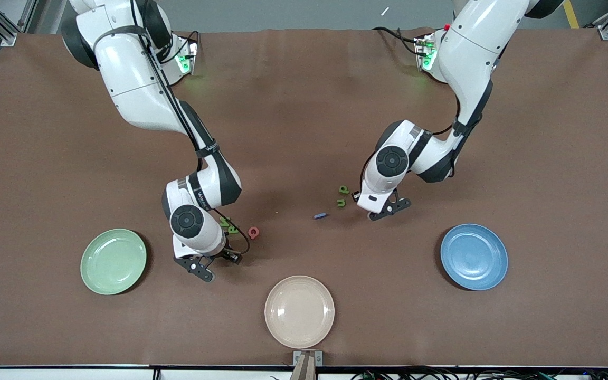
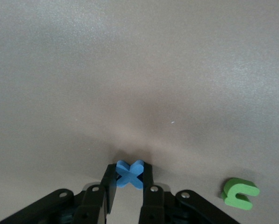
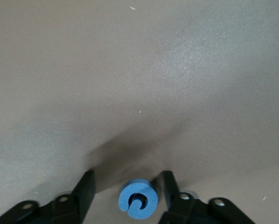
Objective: Sort upper and lower case letters into plates
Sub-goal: 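Drop the blue x into the blue plate while the right gripper lifts the C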
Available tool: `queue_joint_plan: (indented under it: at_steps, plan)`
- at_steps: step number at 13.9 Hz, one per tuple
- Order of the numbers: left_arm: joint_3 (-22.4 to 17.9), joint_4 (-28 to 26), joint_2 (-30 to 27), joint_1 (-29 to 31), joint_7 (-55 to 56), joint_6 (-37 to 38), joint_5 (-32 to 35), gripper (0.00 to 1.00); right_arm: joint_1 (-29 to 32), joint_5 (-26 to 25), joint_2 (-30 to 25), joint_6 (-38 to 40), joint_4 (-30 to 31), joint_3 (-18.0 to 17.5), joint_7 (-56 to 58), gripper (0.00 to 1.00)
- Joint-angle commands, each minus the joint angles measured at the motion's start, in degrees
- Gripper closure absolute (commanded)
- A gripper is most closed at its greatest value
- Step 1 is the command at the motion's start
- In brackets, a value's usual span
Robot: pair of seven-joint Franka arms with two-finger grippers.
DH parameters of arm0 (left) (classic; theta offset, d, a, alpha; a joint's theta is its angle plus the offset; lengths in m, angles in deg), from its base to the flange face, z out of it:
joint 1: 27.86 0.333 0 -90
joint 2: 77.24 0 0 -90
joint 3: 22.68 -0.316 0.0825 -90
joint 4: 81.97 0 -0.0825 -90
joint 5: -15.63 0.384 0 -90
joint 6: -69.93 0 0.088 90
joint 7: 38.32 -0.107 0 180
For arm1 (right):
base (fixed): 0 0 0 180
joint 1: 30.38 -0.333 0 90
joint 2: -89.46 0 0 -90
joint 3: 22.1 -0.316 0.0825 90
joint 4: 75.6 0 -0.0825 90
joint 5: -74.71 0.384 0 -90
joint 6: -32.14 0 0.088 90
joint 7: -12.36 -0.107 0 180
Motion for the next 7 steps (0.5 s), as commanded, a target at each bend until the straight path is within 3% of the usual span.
queue_joint_plan:
  at_steps: [1,3,7]
  plan:
    - [-0.2,-1.2,-1.1,0.5,1.4,-2.4,1.0,0.99,-0.6,-0.4,-0.1,2.0,-0.5,0.4,-1.2,0.32]
    - [-0.9,0.4,-3.2,2.9,0.3,-1.5,1.0,1.00,-0.6,0.0,-0.4,2.6,-0.5,0.4,-1.2,0.32]
    - [-0.9,5.3,-4.4,13.5,-9.1,-1.1,2.4,1.00,-0.6,0.5,-1.1,4.3,-0.3,0.2,-1.3,0.34]
